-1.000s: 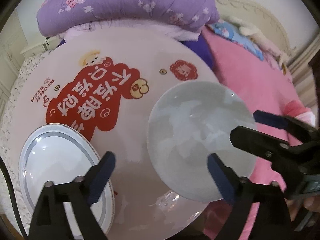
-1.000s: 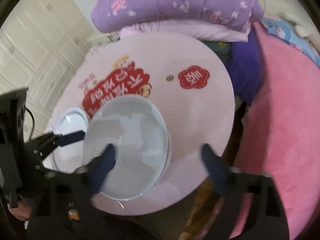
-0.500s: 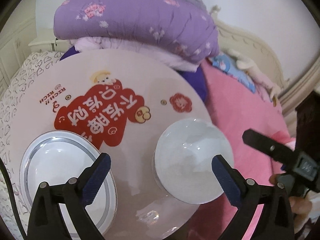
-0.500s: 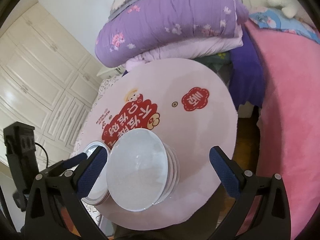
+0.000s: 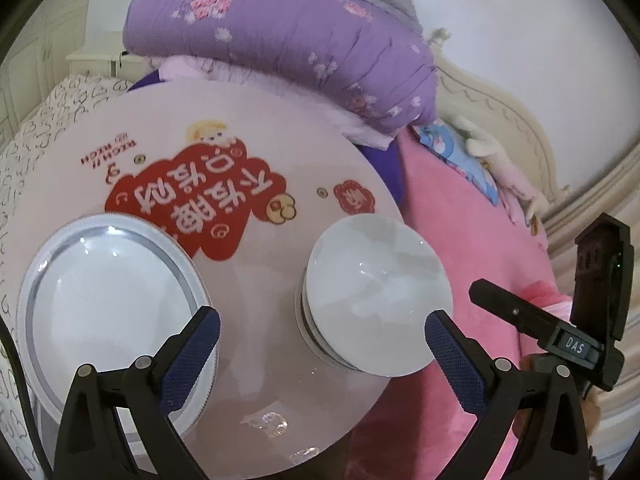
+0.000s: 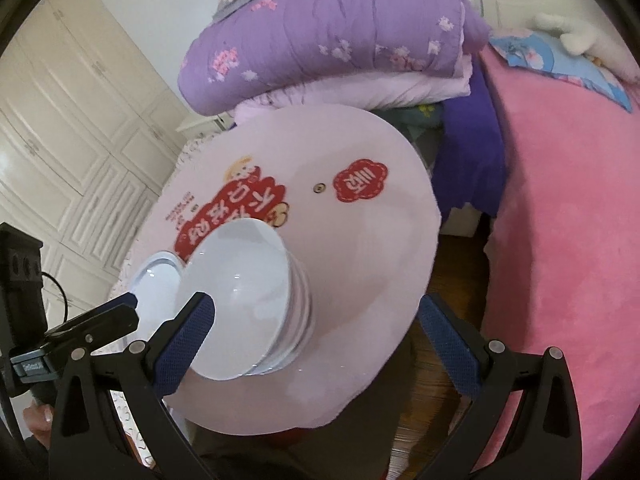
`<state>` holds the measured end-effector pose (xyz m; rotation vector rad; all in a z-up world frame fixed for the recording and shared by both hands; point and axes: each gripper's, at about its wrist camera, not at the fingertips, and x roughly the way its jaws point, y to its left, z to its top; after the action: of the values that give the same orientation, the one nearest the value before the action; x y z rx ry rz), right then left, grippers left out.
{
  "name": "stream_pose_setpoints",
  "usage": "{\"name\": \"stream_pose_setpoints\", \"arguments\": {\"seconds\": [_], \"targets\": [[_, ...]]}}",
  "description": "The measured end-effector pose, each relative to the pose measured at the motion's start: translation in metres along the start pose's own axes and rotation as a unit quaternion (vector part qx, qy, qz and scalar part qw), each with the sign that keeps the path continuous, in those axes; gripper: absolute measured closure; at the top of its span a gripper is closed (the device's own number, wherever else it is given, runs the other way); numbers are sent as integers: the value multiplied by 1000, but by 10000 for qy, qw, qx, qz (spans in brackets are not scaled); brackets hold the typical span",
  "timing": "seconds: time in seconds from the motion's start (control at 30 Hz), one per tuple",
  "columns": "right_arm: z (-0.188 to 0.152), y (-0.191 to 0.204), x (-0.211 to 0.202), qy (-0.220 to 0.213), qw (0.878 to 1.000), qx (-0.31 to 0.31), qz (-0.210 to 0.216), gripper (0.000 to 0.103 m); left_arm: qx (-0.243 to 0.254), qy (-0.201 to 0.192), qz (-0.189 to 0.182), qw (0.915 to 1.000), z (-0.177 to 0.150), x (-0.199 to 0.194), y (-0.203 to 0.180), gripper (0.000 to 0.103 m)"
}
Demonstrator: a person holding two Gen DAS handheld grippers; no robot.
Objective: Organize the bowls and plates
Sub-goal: 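Move both grippers to opposite sides of the three-bowl stack, then close both grippers on the bowl stack rim from opposite sides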
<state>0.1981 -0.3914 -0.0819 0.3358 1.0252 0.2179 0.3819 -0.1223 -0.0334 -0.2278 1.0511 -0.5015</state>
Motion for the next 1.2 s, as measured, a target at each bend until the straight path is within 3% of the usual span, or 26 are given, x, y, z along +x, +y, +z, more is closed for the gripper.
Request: {"name": "stream_pose_setpoints", "arguments": {"seconds": [0.2, 0.47, 0.67, 0.83, 0.97, 1.03, 1.13, 1.2], "targets": [[1, -3, 14, 211, 9997, -89, 41, 0, -163, 289, 65, 9994, 2, 24, -5, 5], [6, -3, 35, 533, 9985, -117, -24, 0, -623, 853, -126, 9943, 10, 63, -1, 24], [3, 0, 53, 814, 9966, -100, 93, 4, -997, 1019, -136, 9897, 7, 83, 13, 37], [2, 3, 66, 1025, 9947, -53, 100, 24, -1038, 1031, -174, 9891, 8, 94, 13, 43], [0, 6, 76, 1215, 9925, -34, 122, 37, -1131, 1076, -232, 9875, 8, 101, 17, 59], [-3, 6, 84, 1360, 9906, 9, 173, 51, -1172, 1121, -311, 9863, 8, 105, 17, 64], [-6, 9, 86, 1398, 9891, 91, 461, 65, -1171, 1170, -386, 9854, 10, 111, 16, 70], [-7, 14, 84, 1334, 9905, 5, 342, 65, -1181, 1152, -338, 9857, 11, 112, 15, 71]]}}
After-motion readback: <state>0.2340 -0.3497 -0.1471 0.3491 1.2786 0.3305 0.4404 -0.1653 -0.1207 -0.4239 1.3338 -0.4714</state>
